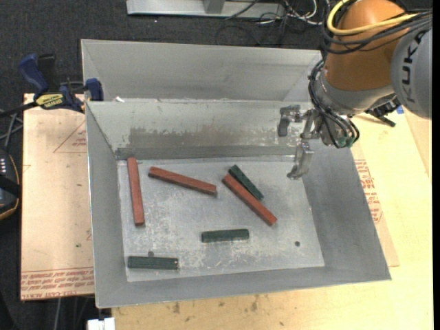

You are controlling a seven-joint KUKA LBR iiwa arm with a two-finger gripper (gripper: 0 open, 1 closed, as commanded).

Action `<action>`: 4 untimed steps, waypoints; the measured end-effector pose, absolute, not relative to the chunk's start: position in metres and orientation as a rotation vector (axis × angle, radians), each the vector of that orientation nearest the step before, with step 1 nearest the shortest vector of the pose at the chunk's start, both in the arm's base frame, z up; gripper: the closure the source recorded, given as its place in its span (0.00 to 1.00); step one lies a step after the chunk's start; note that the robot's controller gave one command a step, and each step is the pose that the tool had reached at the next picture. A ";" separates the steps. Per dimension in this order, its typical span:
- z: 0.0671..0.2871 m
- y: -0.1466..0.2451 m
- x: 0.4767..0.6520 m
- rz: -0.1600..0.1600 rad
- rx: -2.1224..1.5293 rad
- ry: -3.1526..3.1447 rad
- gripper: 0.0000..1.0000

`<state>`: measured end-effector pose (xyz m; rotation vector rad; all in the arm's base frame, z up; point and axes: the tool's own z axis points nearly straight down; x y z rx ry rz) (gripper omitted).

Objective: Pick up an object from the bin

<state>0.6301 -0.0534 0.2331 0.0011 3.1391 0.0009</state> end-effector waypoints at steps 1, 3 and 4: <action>0.168 -0.035 0.627 0.001 0.107 3.133 0.00; 0.161 -0.014 0.619 0.002 0.253 3.127 0.00; 0.099 -0.019 0.612 0.002 0.306 3.120 0.00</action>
Offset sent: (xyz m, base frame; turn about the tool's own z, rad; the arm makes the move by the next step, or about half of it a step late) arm -0.0154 0.0424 -0.0731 0.1707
